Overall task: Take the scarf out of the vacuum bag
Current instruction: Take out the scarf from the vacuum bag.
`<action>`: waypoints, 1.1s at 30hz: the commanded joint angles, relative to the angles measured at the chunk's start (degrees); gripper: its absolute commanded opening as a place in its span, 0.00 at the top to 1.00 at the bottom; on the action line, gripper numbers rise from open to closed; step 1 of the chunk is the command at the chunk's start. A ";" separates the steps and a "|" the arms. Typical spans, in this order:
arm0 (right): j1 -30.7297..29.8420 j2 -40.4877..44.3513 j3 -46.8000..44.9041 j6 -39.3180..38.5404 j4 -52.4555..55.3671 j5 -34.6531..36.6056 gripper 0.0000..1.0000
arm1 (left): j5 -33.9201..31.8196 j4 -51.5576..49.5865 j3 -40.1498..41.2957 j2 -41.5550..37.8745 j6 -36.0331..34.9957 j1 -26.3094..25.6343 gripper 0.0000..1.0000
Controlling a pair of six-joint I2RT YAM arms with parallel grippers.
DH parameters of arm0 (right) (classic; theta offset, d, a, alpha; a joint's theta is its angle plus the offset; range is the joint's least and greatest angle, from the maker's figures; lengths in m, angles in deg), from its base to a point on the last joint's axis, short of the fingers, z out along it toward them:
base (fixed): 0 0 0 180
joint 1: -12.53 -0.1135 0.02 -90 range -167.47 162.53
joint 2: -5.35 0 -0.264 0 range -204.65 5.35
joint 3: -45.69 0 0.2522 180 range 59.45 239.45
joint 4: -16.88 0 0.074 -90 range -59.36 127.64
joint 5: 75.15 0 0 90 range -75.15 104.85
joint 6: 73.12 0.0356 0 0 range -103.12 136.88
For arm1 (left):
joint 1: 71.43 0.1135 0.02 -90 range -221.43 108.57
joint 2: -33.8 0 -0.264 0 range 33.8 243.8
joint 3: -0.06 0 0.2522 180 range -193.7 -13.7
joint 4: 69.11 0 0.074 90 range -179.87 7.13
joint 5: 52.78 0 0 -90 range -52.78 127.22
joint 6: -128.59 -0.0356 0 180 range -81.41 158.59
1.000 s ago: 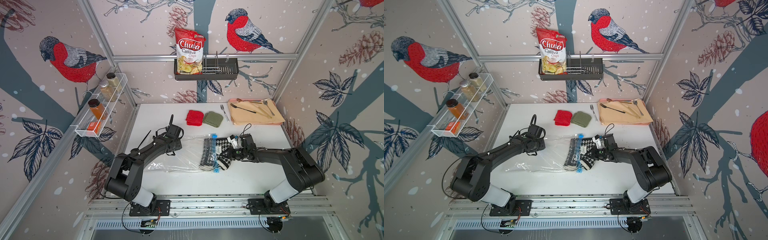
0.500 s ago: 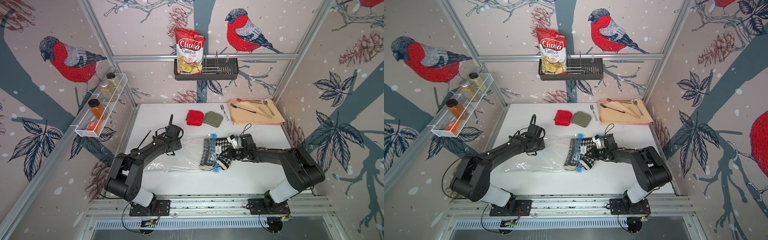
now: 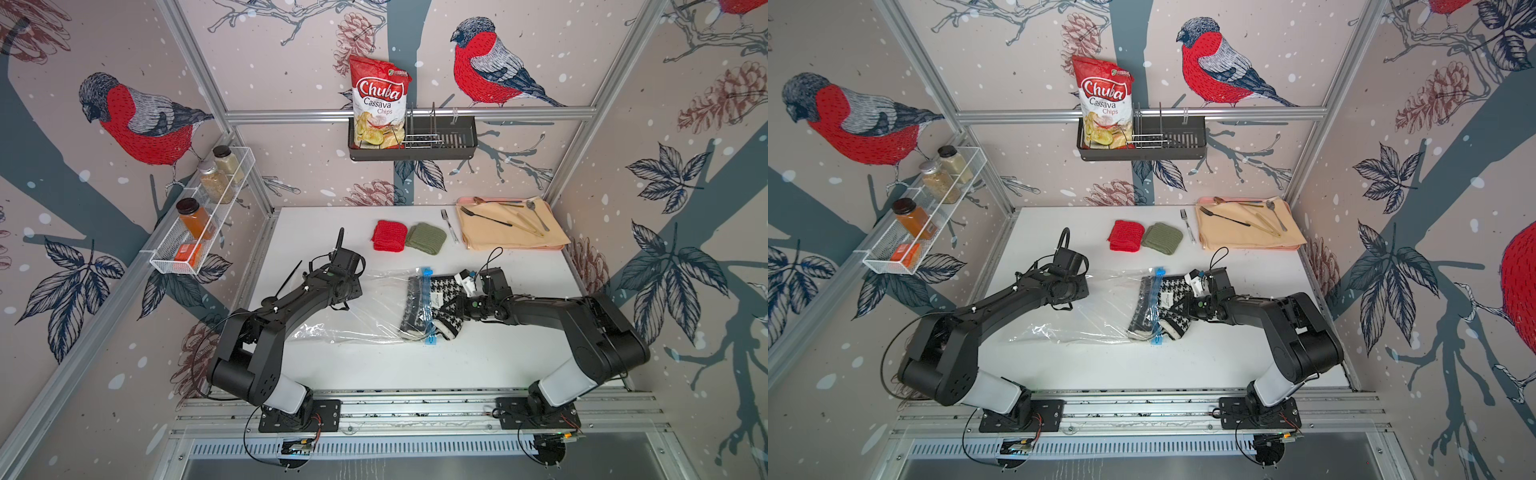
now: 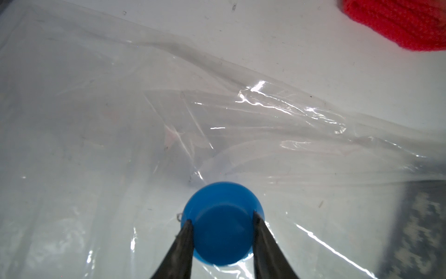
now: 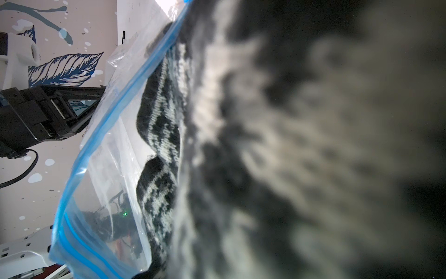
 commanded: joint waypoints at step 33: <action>0.22 0.57 -0.06 -0.36 1.89 1.08 1.00 | -3.70 -0.47 1.01 -1.07 0.99 1.04 0.90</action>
